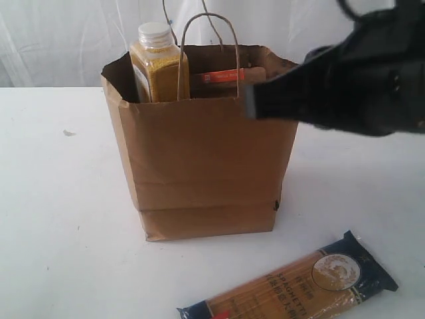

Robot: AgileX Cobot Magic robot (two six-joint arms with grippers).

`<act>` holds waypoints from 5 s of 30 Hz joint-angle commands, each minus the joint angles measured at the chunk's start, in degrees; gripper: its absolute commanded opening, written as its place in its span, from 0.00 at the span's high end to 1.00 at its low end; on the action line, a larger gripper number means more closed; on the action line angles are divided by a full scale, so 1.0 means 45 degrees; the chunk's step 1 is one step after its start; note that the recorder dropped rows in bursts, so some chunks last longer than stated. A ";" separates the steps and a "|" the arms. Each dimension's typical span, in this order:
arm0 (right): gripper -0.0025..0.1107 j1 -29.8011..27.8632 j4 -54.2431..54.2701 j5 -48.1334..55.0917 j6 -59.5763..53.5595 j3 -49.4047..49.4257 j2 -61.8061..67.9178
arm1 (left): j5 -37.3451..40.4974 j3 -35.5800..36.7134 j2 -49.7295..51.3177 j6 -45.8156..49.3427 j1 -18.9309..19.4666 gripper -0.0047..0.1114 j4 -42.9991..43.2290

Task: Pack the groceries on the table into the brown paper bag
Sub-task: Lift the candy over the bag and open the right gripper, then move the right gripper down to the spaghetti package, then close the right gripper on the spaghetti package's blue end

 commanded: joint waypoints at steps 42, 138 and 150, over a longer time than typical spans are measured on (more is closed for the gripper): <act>0.48 -0.4353 -0.0169 -0.2025 -0.0935 -0.2509 0.4167 | 0.0005 0.0084 -0.0045 0.0041 0.0020 0.96 -0.0010; 0.20 -0.1223 1.0084 -0.2918 -2.5918 0.1998 0.8029 | 0.0005 0.0084 -0.0045 0.0041 0.0020 0.96 -0.0010; 0.20 -0.1284 1.0224 -0.3665 -2.5918 0.1998 0.9165 | 0.0028 0.0084 -0.0045 0.0038 0.0020 0.96 -0.0010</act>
